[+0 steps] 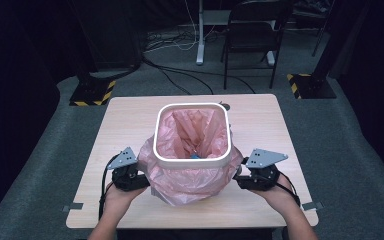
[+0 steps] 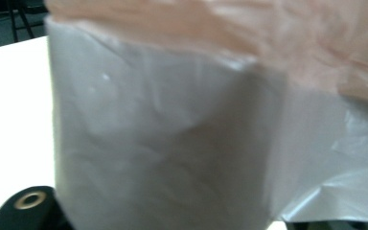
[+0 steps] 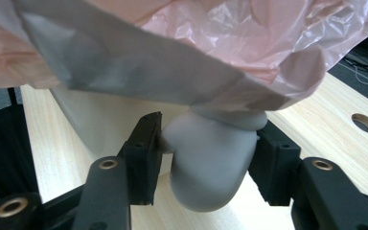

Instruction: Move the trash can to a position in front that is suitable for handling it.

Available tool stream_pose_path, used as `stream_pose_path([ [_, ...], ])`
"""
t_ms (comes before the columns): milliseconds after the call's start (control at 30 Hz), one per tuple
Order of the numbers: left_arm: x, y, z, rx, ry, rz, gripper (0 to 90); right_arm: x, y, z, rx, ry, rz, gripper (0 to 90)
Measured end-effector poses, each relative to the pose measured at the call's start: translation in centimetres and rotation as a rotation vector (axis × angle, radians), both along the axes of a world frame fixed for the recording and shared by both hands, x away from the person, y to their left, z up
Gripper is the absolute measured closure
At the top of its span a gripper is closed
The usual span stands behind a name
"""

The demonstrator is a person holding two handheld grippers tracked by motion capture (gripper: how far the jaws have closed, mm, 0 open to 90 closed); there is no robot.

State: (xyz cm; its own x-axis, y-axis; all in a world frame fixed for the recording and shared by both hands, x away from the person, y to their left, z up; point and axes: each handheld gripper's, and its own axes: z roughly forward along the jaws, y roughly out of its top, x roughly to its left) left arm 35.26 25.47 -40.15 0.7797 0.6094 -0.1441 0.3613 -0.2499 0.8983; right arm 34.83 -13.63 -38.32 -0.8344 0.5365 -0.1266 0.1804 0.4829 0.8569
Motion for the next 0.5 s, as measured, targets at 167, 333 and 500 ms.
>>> stream_pose_path([
  [167,0.1,0.4,0.0,-0.009,0.0,0.011,42.8,0.1,-0.1,0.1,0.0,0.032,0.004,41.3],
  [333,0.1,0.9,0.0,-0.019,0.001,0.008,35.8,0.0,-0.4,0.3,0.027,0.042,-0.001,36.9],
  [500,-0.1,1.4,0.2,-0.023,-0.009,-0.011,32.6,0.0,-0.7,0.4,0.048,0.077,-0.001,33.5],
])
